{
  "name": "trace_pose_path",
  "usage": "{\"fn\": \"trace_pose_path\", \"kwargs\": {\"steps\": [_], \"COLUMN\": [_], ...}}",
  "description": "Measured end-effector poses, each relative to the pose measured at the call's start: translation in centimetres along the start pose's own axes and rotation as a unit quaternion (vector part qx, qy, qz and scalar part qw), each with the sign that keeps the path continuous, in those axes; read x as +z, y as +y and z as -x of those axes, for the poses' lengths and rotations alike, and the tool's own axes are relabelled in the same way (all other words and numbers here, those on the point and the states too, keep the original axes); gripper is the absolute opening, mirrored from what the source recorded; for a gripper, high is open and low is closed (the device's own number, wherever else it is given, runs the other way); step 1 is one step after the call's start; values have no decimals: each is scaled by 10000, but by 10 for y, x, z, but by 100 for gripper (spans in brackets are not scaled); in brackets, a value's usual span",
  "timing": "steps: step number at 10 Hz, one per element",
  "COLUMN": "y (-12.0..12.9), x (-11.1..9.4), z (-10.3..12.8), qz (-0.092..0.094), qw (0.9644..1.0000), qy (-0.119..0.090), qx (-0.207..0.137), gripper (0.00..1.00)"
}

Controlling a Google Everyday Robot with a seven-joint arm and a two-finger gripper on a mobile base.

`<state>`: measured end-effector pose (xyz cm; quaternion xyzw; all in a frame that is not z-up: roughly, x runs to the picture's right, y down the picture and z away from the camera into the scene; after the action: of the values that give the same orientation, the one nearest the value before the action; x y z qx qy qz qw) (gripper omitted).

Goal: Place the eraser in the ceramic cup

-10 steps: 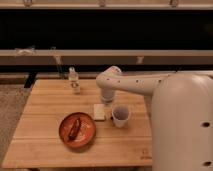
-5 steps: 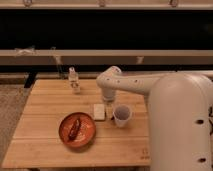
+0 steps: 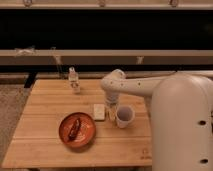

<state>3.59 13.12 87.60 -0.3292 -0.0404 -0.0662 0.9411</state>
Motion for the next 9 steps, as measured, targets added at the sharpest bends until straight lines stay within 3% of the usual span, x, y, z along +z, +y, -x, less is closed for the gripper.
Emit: {"fn": "trace_pose_path", "kwargs": {"steps": [6, 9], "y": [5, 5], "x": [18, 20], "z": [1, 7], "qz": [21, 7], "qw": [10000, 10000], "qy": [-84, -75], "qx": [40, -26], "gripper": [78, 53]}}
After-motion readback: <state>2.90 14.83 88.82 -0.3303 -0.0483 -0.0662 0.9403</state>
